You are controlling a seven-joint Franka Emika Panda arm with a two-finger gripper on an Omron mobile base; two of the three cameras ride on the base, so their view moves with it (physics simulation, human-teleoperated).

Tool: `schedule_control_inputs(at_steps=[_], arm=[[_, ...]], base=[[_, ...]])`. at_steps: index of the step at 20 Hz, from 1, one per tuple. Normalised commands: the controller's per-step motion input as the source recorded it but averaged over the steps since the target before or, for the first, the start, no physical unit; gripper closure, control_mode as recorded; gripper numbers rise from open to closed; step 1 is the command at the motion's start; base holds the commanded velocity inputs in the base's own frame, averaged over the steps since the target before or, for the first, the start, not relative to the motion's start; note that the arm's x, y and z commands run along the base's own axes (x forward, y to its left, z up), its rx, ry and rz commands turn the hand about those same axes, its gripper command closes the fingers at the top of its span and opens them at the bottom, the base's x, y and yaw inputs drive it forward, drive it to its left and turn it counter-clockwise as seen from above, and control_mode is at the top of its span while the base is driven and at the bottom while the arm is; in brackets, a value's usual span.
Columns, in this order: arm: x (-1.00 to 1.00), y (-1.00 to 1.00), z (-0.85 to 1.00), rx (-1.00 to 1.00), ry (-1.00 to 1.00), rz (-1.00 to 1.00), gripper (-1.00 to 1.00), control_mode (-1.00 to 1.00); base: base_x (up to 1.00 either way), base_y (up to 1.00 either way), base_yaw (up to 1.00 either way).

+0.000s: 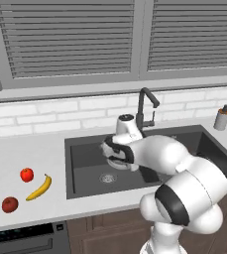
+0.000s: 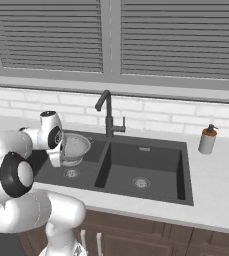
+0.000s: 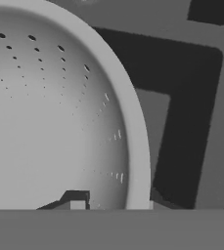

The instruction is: Put the colander in the sink, put the banana, apple, apple in the colander, and turn on the sink faucet and pour water over the colander.

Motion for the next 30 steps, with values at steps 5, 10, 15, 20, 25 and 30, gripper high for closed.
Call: schedule_control_inputs(at_steps=[5,10,15,20,25,30], arm=[[0.28,0.25,-0.53,0.0,0.04,-0.18,1.0,-1.0],[0.05,-0.02,-0.55,-0.01,0.01,-0.03,1.0,-1.0],[0.08,-0.12,-0.47,0.0,0.0,0.0,1.0,-1.0],[0.02,-0.17,-0.42,0.0,-0.01,0.0,1.0,-1.0],[0.07,-0.21,-0.31,0.0,-0.04,0.0,1.0,-1.0],[0.14,-0.18,-0.34,0.0,-0.03,0.0,1.0,-1.0]], base=[[0.0,0.0,0.0],[0.0,0.0,0.0],[0.0,0.0,0.0],[0.0,0.0,0.0],[0.0,0.0,0.0],[0.0,0.0,0.0]])
